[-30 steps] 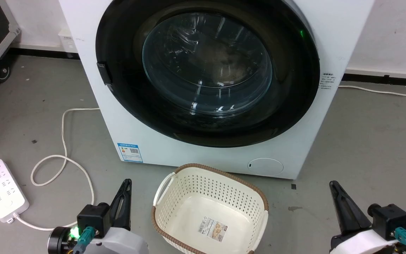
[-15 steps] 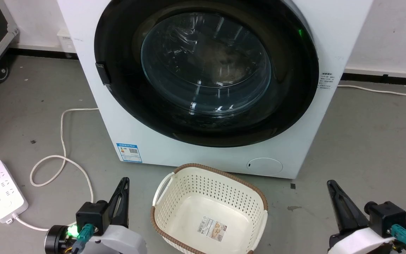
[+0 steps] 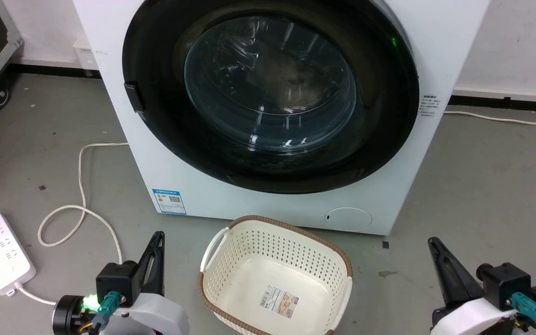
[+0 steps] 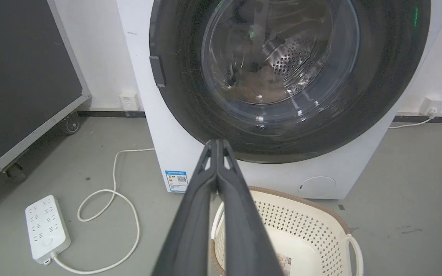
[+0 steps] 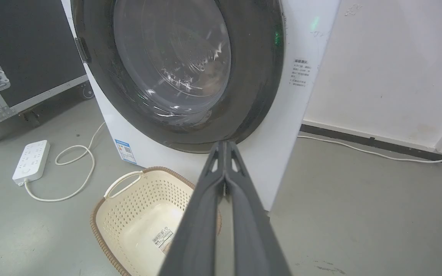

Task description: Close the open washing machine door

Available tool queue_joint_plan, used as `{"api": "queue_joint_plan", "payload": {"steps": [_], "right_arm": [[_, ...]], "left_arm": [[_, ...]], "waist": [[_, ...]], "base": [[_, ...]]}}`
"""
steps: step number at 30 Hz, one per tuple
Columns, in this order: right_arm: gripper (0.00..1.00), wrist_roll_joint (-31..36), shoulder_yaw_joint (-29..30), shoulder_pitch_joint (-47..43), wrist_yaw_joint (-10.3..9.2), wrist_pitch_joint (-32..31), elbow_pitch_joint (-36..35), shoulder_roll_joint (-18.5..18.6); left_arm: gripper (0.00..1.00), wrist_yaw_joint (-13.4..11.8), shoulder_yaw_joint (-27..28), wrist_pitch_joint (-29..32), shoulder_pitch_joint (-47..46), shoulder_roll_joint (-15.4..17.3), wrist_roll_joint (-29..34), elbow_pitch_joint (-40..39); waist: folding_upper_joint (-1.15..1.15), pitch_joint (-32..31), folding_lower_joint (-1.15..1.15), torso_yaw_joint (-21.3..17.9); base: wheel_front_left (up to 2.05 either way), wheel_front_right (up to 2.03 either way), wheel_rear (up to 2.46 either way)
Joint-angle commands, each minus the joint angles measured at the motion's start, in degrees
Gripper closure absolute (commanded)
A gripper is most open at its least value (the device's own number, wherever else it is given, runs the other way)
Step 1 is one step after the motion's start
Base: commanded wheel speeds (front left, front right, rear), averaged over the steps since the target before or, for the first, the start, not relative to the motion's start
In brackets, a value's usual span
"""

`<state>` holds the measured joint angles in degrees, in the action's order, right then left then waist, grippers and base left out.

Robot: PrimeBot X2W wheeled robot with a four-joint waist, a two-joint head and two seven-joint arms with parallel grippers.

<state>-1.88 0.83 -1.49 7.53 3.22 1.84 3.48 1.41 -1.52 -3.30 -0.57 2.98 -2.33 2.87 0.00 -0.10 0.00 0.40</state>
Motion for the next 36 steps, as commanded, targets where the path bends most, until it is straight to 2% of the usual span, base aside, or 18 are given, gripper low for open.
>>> {"api": "queue_joint_plan", "payload": {"steps": [1, 36], "right_arm": [[1.0, 0.55, -0.13, 1.05, -0.03, -0.25, -0.49, -0.36], [1.0, 1.88, -0.83, 1.49, -0.04, -3.22, -1.84, -0.6]], "left_arm": [[1.0, -0.36, 0.22, 0.34, 0.46, -0.05, 0.58, -0.52], [1.0, -1.41, 1.52, 3.3, 0.57, -0.11, 2.33, -2.87]], "waist": [[0.0, 0.01, 0.0, -0.02], [0.0, 0.1, 0.0, -0.4]], "base": [[0.0, 0.0, 0.0], [0.0, 0.0, 0.0]]}}
